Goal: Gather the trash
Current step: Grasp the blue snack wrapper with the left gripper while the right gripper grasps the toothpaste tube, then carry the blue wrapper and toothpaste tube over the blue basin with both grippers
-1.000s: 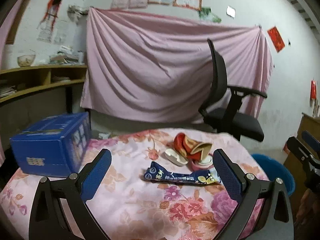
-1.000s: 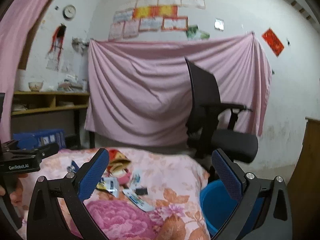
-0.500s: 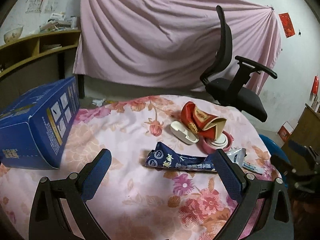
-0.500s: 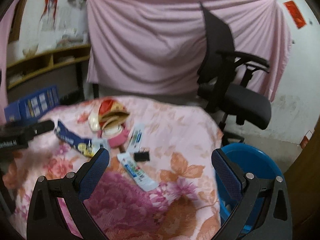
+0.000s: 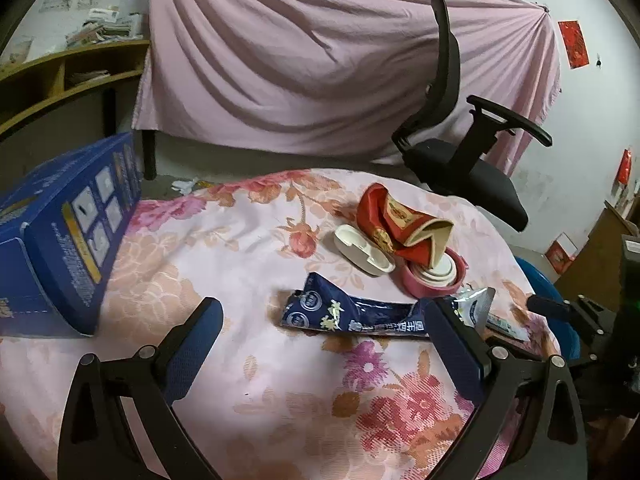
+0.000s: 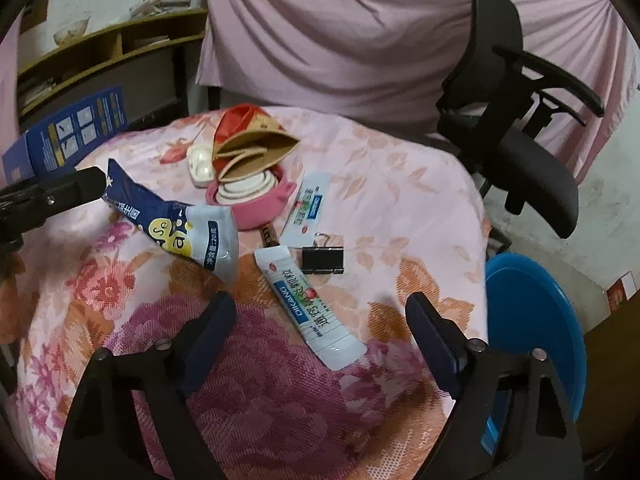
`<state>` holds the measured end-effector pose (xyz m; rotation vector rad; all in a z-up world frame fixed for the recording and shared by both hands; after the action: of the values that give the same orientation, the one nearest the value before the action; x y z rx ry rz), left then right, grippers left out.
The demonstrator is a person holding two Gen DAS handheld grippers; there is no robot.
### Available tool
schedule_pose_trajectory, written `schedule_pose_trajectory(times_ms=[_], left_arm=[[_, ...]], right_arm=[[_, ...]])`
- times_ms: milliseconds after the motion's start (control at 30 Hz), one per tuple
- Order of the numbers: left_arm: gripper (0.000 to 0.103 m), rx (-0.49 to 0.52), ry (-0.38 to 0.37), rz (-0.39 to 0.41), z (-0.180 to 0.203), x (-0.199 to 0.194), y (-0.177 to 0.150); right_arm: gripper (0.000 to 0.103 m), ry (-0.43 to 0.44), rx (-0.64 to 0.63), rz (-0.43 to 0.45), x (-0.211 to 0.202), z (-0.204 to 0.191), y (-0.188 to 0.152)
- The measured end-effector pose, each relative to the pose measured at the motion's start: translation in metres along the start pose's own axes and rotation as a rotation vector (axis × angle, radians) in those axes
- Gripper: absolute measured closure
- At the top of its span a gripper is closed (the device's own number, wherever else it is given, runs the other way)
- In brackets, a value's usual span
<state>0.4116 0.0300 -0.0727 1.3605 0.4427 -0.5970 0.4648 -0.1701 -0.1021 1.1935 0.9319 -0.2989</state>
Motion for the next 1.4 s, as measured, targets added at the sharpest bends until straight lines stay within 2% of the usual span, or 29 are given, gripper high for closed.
schedule_pose_trajectory(times_ms=[167,233,300,367,400,467,500,567,833,900,1000,1133,1267,1400], left_arm=[[0.007,-0.005,-0.043,-0.035,0.003,0.009,0.0],[0.012,-0.025,-0.051,-0.042,0.001,0.012,0.0],[0.019,-0.052,-0.062,-0.048,-0.001,0.015,0.0],[0.034,-0.074,-0.079,-0.069,-0.001,0.019,-0.001],[0.036,-0.079,-0.082,-0.076,-0.001,0.02,-0.002],[0.047,-0.08,-0.085,-0.089,0.0,0.023,-0.004],[0.048,-0.078,-0.073,-0.09,0.0,0.023,-0.004],[0.06,-0.077,-0.059,-0.092,-0.001,0.023,-0.004],[0.066,-0.039,-0.022,-0.099,0.002,0.026,-0.006],[0.067,-0.034,-0.02,-0.094,0.002,0.024,-0.006],[0.07,-0.029,-0.006,-0.066,0.002,0.017,-0.006],[0.071,0.036,0.01,0.02,0.013,-0.003,-0.001],[0.072,0.108,0.038,0.114,0.025,-0.021,0.003],[0.072,0.125,0.066,0.207,0.028,-0.038,0.011]], right_arm=[[0.022,0.047,0.018,-0.024,0.003,-0.002,-0.002],[0.03,0.073,0.034,-0.034,0.004,-0.002,-0.004],[0.038,0.088,0.044,-0.033,0.004,-0.002,-0.004],[0.048,0.101,0.044,-0.034,0.003,-0.004,-0.004],[0.053,0.105,0.042,-0.035,0.004,-0.006,-0.004],[0.057,0.108,0.037,-0.037,0.003,-0.009,-0.005],[0.061,0.11,0.036,-0.038,0.003,-0.01,-0.005],[0.065,0.115,0.047,-0.042,0.003,-0.011,-0.005],[0.082,0.138,0.093,-0.05,0.002,-0.011,-0.009],[0.083,0.127,0.085,-0.05,0.001,-0.013,-0.011],[0.084,0.106,0.07,-0.042,-0.001,-0.015,-0.012],[0.085,0.091,0.071,-0.013,-0.008,-0.015,-0.012],[0.085,0.08,0.099,0.047,-0.02,-0.01,-0.009],[0.085,0.037,0.146,0.148,-0.039,0.003,-0.003]])
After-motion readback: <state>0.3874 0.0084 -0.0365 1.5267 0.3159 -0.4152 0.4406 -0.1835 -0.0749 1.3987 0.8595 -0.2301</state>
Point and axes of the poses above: each gripper's, at about its wrist camera, not at the fingertips, and x roughly the way its jaws point, z to its right, y to its top, the point moved 9 cm from there along x, roughly the way its jaws point, and after that the axes turned 5 degrees about x, right-handed, at the moved point
